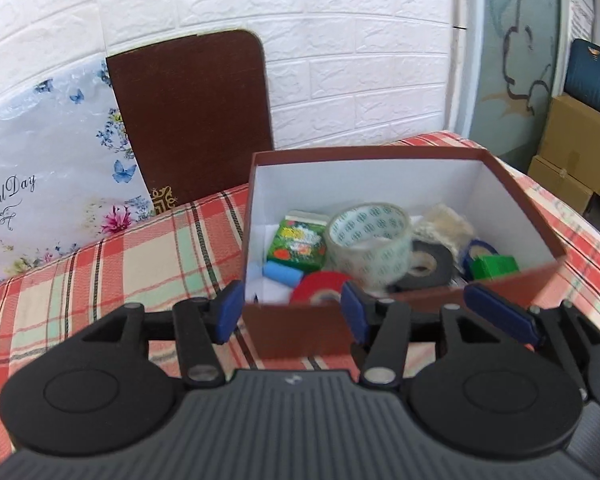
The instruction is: Organize objects
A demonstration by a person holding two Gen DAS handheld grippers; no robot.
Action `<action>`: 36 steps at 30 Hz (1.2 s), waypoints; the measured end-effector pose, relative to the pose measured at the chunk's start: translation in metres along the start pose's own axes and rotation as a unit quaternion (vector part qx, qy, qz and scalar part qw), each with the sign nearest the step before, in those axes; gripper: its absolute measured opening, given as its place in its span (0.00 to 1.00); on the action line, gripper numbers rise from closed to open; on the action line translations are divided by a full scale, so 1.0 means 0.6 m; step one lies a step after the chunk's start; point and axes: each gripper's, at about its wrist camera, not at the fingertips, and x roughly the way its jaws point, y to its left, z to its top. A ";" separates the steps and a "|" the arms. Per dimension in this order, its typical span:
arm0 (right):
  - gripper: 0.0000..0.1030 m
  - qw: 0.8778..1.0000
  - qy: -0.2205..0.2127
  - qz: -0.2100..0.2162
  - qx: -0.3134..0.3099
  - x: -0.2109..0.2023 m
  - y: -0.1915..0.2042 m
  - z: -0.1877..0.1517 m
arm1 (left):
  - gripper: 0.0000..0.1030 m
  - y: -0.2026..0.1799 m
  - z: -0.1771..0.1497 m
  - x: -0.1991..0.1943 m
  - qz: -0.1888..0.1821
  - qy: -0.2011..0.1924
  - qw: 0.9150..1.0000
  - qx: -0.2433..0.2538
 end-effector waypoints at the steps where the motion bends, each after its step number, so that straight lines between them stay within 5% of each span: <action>1: 0.77 1.000 0.010 0.000 0.004 -0.008 0.001 -0.005 | 0.56 -0.001 -0.006 -0.008 -0.001 -0.001 1.000 0.001; 9: 0.78 0.995 0.075 0.002 0.069 -0.051 -0.012 -0.043 | 0.63 0.010 -0.067 -0.057 0.014 0.010 1.000 -0.010; 16: 0.82 0.992 0.082 0.002 0.096 -0.102 0.008 -0.055 | 0.72 0.034 -0.118 -0.069 0.043 0.028 0.998 -0.024; 36: 0.88 0.987 0.111 0.001 0.114 -0.112 0.031 -0.076 | 0.90 0.073 -0.213 -0.072 0.082 0.078 0.992 -0.048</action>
